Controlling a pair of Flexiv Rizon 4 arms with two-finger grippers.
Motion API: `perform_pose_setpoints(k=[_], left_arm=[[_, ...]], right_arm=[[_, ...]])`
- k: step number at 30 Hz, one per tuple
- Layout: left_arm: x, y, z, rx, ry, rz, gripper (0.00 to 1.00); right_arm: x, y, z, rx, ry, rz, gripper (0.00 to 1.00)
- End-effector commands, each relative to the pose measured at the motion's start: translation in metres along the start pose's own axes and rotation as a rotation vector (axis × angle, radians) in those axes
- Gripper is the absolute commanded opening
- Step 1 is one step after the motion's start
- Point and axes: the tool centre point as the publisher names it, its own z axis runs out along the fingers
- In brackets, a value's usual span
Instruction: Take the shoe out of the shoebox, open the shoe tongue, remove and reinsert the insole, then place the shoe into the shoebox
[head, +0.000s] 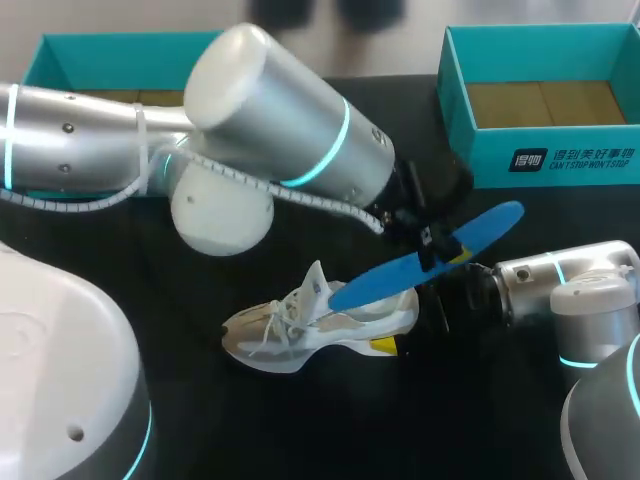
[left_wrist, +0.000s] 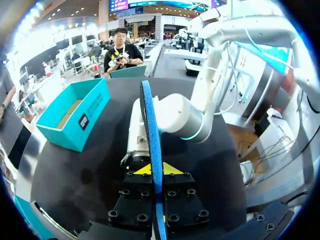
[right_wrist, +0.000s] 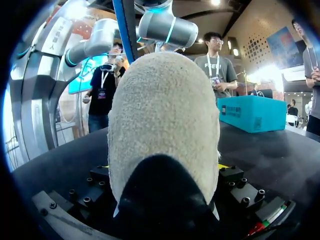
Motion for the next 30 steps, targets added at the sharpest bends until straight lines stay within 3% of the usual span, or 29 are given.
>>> perform_pose_setpoints(k=[1, 8, 18, 23, 26, 30], left_arm=[[0.000, -0.010, -0.028, 0.033, 0.166, 0.014, 0.00], [0.008, -0.047, -0.068, 0.127, 0.304, 0.048, 0.00], [0.026, -0.086, -0.124, 0.247, 0.346, 0.140, 0.00], [0.029, -0.101, -0.153, 0.352, 0.367, 0.124, 0.00], [0.026, -0.114, -0.179, 0.431, 0.477, 0.144, 0.00], [0.026, -0.114, -0.179, 0.431, 0.477, 0.144, 0.00]], right_arm=[[0.001, 0.000, 0.001, 0.003, 0.000, 0.001, 0.00], [0.001, 0.000, 0.001, 0.003, 0.000, 0.001, 0.00], [0.001, 0.000, 0.001, 0.003, 0.000, 0.001, 0.00], [0.001, 0.000, 0.001, 0.003, 0.000, 0.001, 0.00], [0.001, 0.000, 0.001, 0.003, 0.000, 0.001, 0.00], [0.001, 0.000, 0.001, 0.003, 0.000, 0.001, 0.00]])
